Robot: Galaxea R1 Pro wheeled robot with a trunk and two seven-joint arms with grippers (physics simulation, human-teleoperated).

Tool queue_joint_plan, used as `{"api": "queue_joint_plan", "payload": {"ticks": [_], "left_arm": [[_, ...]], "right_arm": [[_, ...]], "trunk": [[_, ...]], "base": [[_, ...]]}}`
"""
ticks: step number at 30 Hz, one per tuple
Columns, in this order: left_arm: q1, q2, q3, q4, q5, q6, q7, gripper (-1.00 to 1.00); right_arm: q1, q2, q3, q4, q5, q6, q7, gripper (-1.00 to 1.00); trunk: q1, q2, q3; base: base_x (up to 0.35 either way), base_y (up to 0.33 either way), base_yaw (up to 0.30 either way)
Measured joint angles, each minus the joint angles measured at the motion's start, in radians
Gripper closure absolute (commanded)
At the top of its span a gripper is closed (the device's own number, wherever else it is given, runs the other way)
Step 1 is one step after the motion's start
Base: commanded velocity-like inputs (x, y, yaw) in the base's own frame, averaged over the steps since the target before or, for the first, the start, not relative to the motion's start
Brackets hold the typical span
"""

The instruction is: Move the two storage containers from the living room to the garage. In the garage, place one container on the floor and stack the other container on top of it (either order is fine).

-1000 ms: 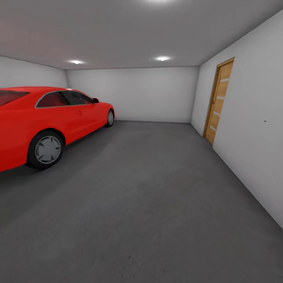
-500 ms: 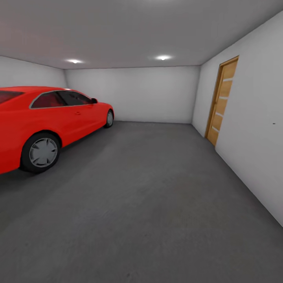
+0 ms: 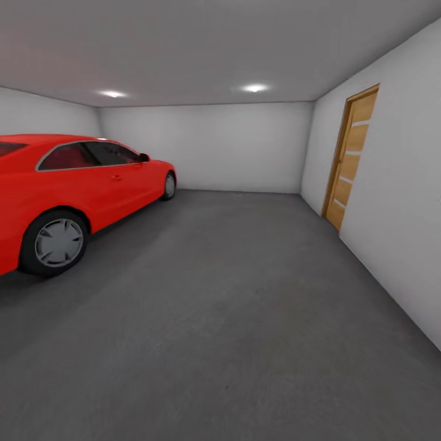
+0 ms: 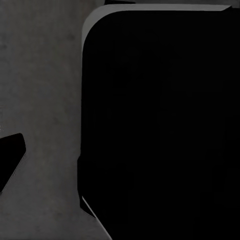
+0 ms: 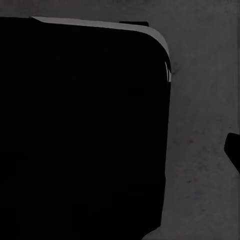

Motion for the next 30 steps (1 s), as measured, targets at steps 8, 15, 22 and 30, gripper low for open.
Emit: {"api": "queue_joint_plan", "payload": {"ticks": [8,15,22,30], "left_arm": [[0.0,0.001,0.0,0.0,0.0,-0.008,0.0,-1.0],[0.0,0.002,0.0,0.0,0.0,-0.009,0.0,-1.0],[0.0,0.003,0.0,0.0,0.0,-0.008,0.0,-1.0],[0.0,0.003,0.0,0.0,0.0,-0.003,0.0,-1.0]], "right_arm": [[0.0,0.0,-0.008,0.0,-0.007,0.0,-0.001,-1.0],[0.0,0.0,-0.001,0.0,-0.003,0.001,0.0,-1.0],[0.0,-0.002,0.002,0.0,-0.001,0.003,-0.001,-1.0],[0.0,-0.002,0.003,0.0,-0.001,0.008,0.0,-1.0]], "trunk": [[0.0,0.0,0.0],[0.0,0.0,0.0],[0.0,0.0,0.0],[0.0,0.0,0.0]], "base": [[0.325,0.0,-0.254],[0.325,0.0,-0.208],[0.325,0.0,-0.016],[0.325,0.0,-0.001]]}}
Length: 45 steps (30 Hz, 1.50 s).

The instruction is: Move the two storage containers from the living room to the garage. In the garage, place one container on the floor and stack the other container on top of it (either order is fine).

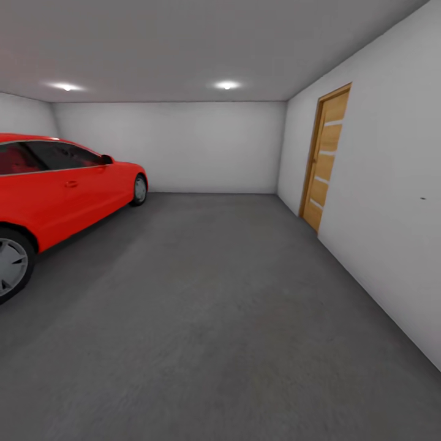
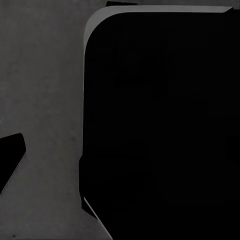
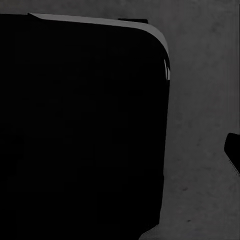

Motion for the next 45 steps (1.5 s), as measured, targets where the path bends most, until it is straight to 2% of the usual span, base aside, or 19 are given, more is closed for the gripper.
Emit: {"api": "queue_joint_plan", "payload": {"ticks": [16,23,45], "left_arm": [[0.0,0.002,0.0,0.0,0.0,-0.001,0.0,-1.0],[0.0,0.0,0.0,0.0,0.0,0.0,0.0,-1.0],[0.0,0.0,0.0,0.0,0.0,-0.004,0.0,-1.0]], "right_arm": [[0.0,0.001,-0.002,0.001,-0.003,0.004,0.001,-1.0],[0.0,-0.01,-0.012,0.008,-0.016,0.012,-0.001,-1.0],[0.0,-0.008,-0.013,0.008,-0.012,0.014,-0.002,-1.0]], "trunk": [[0.0,0.0,0.0],[0.0,0.0,0.0],[0.0,0.0,0.0]], "base": [[0.325,0.0,0.0],[0.325,0.0,0.0],[0.325,0.0,0.0]]}}
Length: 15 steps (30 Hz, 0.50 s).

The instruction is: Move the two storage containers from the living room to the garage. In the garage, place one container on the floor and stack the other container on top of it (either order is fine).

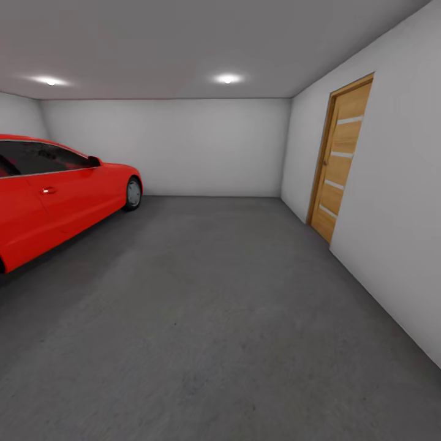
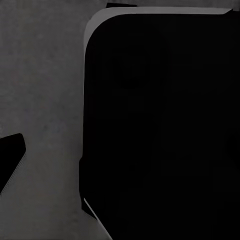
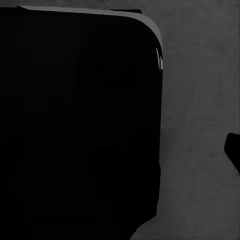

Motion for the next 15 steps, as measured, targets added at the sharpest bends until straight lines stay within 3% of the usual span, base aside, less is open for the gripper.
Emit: {"api": "queue_joint_plan", "payload": {"ticks": [15], "left_arm": [[0.0,0.0,0.001,0.0,0.0,0.003,0.0,-1.0]], "right_arm": [[0.0,-0.001,0.001,0.0,0.0,0.0,0.0,-1.0]], "trunk": [[0.0,0.0,0.0]], "base": [[0.325,0.0,0.0]]}}
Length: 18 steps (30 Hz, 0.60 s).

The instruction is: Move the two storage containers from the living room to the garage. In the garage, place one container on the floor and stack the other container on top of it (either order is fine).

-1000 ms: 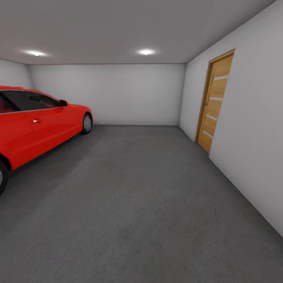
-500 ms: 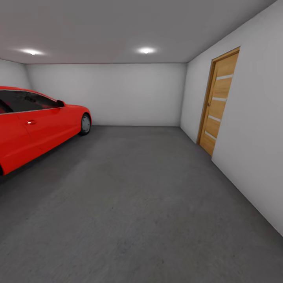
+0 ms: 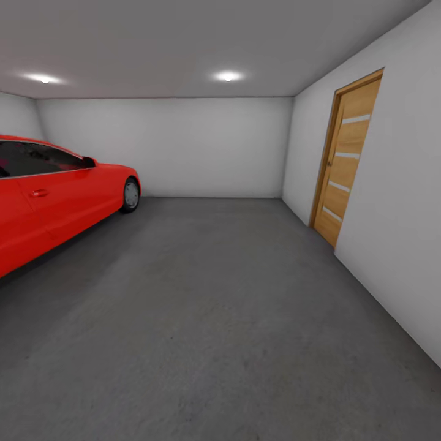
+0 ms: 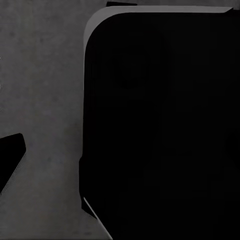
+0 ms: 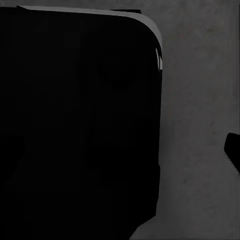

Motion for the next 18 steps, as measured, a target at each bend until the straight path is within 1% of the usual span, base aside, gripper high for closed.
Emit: {"api": "queue_joint_plan", "payload": {"ticks": [18], "left_arm": [[0.0,-0.001,-0.001,0.001,0.0,0.003,0.0,-1.0]], "right_arm": [[0.0,0.0,0.001,0.0,0.0,0.0,0.0,-1.0]], "trunk": [[0.0,0.0,0.0]], "base": [[0.325,0.0,0.0]]}}
